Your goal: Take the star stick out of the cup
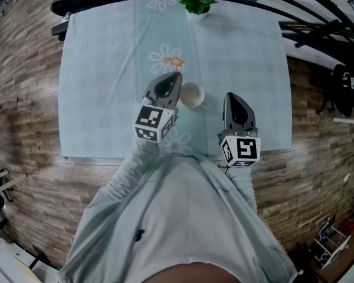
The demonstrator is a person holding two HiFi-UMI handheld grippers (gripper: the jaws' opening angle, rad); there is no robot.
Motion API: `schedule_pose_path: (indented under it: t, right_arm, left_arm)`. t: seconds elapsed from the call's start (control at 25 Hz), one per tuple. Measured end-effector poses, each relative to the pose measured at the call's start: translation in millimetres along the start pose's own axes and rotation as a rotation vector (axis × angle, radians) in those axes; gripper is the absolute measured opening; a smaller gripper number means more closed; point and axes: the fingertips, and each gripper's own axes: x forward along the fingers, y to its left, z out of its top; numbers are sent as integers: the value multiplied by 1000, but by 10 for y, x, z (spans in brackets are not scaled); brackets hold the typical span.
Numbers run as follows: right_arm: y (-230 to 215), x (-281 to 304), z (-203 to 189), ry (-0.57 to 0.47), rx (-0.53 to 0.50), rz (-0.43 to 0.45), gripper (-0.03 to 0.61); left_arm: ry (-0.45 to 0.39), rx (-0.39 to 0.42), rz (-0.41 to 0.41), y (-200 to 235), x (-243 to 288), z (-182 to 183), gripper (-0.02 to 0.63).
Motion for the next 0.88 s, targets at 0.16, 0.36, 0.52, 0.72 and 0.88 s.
schedule_pose_path:
  t: [0.16,0.36,0.52,0.72,0.88]
  right_arm:
    - [31,55,117,-27,-11,21,15]
    - [104,165,222,-59,-24,67,15]
    - [191,212,287,-77,-30,104,15]
    - [302,251,367,-101,-33,142,15]
    - [389,235,406,-118,-28,171,15]
  left_arm:
    - [-38,84,23,-20,-172,172,20]
    - [-87,115,79,76,-412,299,20]
    - [-133,131,137,156,-666,447,20]
    - [-180,166,211,251,-996,573,20]
    - [-184,184,283,316,-1223,544,20]
